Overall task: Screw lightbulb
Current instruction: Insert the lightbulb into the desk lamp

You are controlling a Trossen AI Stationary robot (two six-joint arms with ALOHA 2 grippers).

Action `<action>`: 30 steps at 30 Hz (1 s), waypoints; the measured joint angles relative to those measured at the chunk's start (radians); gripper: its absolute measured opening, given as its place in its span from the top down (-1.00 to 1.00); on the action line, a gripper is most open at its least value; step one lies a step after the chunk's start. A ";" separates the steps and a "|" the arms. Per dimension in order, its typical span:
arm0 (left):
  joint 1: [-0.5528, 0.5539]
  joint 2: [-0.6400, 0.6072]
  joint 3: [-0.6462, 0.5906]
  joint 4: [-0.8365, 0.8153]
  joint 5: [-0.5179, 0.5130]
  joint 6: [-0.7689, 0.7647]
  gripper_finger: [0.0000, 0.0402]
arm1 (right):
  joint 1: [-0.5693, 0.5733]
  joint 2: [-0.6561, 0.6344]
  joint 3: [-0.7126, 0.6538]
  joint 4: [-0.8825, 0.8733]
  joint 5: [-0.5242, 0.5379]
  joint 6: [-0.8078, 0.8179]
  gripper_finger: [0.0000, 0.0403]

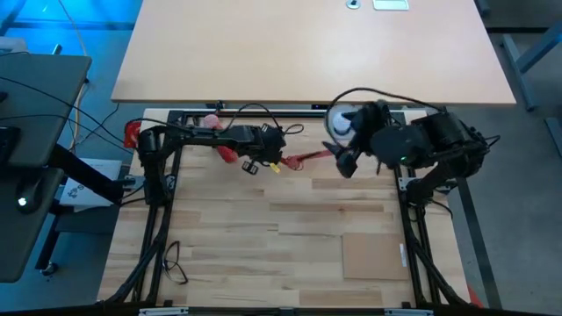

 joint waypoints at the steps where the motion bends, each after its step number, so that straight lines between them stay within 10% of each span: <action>1: -0.005 -0.018 0.001 0.002 0.016 -0.024 0.65 | 0.002 -0.009 0.000 0.020 0.009 -0.012 -0.98; 23: -0.094 -0.360 -0.110 0.427 0.260 -0.628 0.65 | 0.025 -0.162 0.002 0.342 0.075 -0.275 -0.98; 30: -0.214 -0.319 -0.325 0.740 0.076 -0.562 0.65 | 0.025 -0.163 0.002 0.343 0.073 -0.266 -0.98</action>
